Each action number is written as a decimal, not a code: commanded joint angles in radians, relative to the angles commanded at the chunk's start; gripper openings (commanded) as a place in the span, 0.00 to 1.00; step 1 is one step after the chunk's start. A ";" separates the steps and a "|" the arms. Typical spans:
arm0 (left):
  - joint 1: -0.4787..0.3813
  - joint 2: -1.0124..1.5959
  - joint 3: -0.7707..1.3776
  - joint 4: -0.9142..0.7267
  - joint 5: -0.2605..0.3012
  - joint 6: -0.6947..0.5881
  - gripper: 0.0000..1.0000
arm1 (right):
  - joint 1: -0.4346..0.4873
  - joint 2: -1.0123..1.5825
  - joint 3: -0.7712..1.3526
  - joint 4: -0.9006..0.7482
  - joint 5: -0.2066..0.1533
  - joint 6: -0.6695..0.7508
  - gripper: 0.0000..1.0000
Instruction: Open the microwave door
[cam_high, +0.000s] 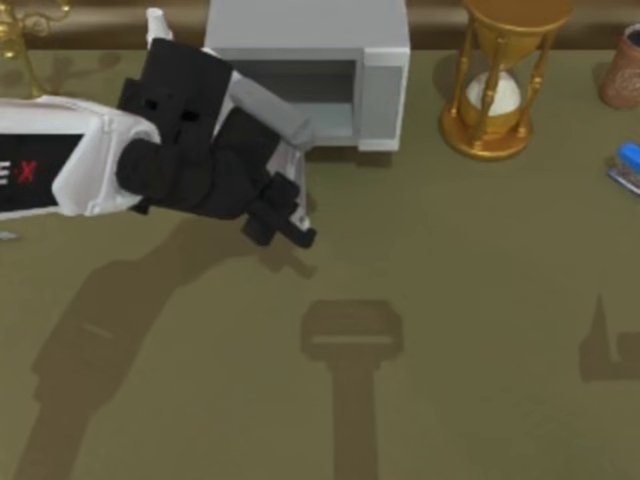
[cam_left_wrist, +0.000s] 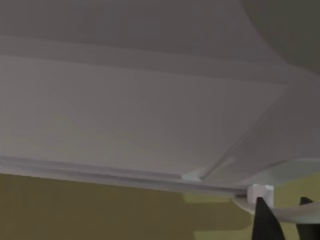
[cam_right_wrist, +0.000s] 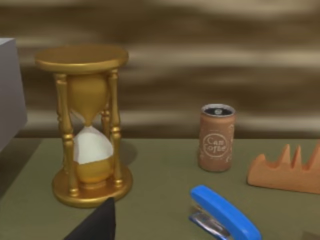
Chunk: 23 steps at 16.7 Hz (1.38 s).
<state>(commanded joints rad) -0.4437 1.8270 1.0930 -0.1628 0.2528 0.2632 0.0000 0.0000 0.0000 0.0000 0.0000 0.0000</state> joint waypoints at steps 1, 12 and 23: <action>0.000 0.000 0.000 0.000 0.000 0.000 0.00 | 0.000 0.000 0.000 0.000 0.000 0.000 1.00; 0.031 -0.013 -0.012 -0.020 0.055 0.072 0.00 | 0.000 0.000 0.000 0.000 0.000 0.000 1.00; 0.033 -0.013 -0.013 -0.022 0.058 0.077 0.00 | 0.000 0.000 0.000 0.000 0.000 0.000 1.00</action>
<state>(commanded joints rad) -0.4107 1.8142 1.0804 -0.1848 0.3108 0.3402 0.0000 0.0000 0.0000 0.0000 0.0000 0.0000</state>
